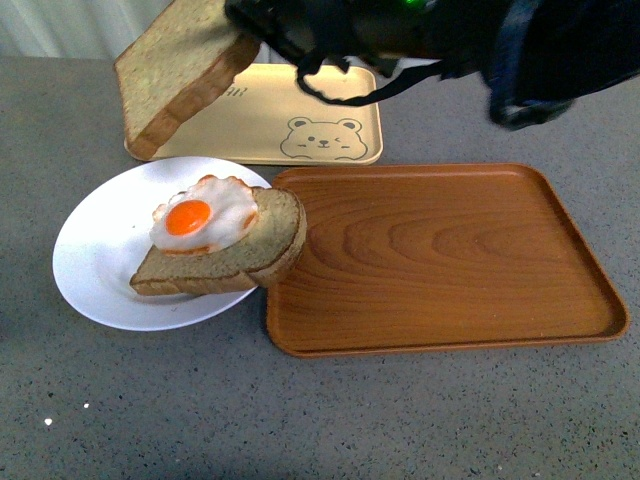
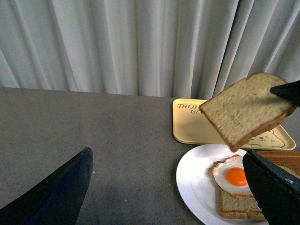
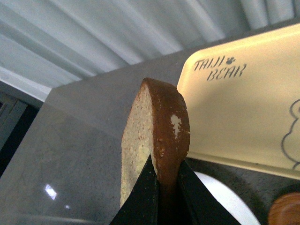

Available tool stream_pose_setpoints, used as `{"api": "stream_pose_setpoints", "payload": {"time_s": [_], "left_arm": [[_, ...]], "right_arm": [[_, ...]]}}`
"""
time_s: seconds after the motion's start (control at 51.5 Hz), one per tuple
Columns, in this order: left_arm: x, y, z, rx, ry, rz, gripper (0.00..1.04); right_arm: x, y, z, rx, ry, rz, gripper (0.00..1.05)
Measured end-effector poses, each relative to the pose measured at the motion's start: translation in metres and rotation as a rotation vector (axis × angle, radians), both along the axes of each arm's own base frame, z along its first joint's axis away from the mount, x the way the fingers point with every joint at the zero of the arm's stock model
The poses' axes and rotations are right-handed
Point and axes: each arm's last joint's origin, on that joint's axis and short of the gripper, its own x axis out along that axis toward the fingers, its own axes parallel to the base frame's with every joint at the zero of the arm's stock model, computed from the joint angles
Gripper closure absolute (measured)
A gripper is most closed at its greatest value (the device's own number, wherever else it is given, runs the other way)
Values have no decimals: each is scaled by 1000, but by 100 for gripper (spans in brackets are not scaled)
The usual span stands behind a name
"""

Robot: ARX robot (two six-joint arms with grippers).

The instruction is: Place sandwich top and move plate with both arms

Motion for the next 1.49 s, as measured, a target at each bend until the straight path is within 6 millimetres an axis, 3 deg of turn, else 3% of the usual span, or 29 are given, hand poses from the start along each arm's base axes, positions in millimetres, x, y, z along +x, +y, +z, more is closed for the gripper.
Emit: {"api": "stream_pose_setpoints", "payload": {"time_s": [0.194, 0.408, 0.602, 0.699, 0.834, 0.931, 1.028, 1.203, 1.494], "left_arm": [[0, 0, 0, 0, 0, 0, 9], [0, 0, 0, 0, 0, 0, 9], [0, 0, 0, 0, 0, 0, 9], [0, 0, 0, 0, 0, 0, 9], [0, 0, 0, 0, 0, 0, 9], [0, 0, 0, 0, 0, 0, 9], [0, 0, 0, 0, 0, 0, 9], [0, 0, 0, 0, 0, 0, 9], [0, 0, 0, 0, 0, 0, 9]], "right_arm": [[-15, 18, -32, -76, 71, 1, 102], [-41, 6, -68, -166, 166, -20, 100], [-57, -6, -70, -190, 171, -44, 69], [-65, -17, -51, -200, 103, -97, 48], [-73, -40, -23, -228, -13, -195, 26], [-94, -88, -7, -395, -348, -550, 49], [-121, -133, -4, -516, -414, -580, 72], [-151, -171, -9, -575, -412, -565, 102], [-188, -209, -9, -590, -414, -560, 103]]}}
